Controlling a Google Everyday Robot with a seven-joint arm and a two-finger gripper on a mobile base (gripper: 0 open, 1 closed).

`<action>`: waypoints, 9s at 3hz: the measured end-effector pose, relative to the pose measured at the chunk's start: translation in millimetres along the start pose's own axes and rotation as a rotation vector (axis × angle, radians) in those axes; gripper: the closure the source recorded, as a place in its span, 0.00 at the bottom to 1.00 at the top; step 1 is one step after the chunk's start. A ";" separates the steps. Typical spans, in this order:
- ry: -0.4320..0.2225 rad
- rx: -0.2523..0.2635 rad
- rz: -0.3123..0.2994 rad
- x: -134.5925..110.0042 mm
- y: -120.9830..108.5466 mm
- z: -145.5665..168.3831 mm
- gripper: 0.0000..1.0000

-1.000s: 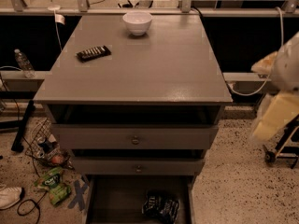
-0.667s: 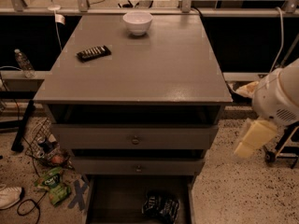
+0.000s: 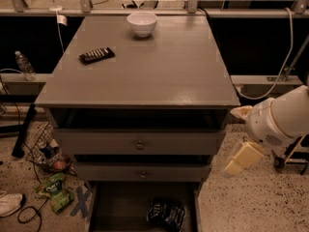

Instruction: Pick blue chip bag from bottom drawer and place on counter

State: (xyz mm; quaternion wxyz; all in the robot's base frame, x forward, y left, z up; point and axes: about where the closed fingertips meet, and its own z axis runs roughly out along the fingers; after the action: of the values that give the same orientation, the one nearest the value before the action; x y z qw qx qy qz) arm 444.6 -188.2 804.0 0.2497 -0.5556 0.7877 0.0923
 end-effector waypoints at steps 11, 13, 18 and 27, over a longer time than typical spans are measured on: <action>0.007 -0.155 0.549 160.9 116.6 432.8 0.00; -0.059 -0.126 0.645 201.8 95.8 497.2 0.00; -0.092 -0.099 0.546 177.9 90.5 568.3 0.00; 0.000 -0.095 0.567 201.3 84.5 633.3 1.00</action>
Offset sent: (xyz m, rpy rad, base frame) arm -0.0676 -0.0325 -0.2206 0.1979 0.2327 -0.2859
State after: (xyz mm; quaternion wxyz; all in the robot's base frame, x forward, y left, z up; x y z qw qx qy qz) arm 498.9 -56.4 149.4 0.1876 -0.3243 0.9064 0.1951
